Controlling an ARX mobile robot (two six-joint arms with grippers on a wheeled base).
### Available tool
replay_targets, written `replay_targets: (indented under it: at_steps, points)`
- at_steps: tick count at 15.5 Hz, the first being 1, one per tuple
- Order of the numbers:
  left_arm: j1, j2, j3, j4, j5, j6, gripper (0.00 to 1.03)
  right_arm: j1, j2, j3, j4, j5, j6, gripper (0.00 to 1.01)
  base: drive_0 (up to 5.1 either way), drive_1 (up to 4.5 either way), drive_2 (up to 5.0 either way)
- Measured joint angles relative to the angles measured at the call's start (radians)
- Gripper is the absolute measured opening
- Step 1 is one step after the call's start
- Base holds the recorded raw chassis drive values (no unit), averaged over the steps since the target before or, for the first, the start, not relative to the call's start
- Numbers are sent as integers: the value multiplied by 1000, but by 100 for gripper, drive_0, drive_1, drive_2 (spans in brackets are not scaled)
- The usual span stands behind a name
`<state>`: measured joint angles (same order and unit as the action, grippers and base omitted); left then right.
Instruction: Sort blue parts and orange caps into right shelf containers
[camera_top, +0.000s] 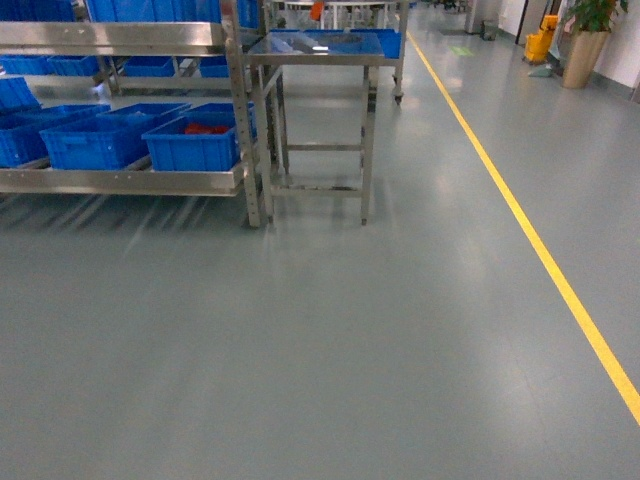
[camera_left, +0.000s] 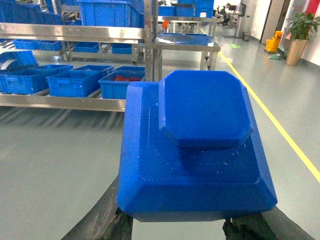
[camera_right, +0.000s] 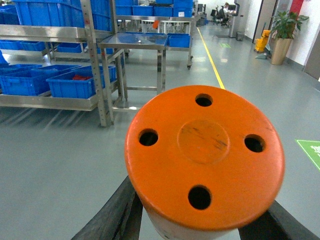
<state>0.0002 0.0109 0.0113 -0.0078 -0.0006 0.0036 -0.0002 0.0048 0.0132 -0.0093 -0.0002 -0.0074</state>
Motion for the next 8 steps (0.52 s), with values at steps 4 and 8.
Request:
replay_targets:
  at_steps: [4,8]
  points:
    - [0,0,0,-2,0,0,41,0,0,0,2,0,0,44,8,435,-419]
    - [0,0,0,1,0,0,41,0,0,0,2,0,0,44,8,435,-419]
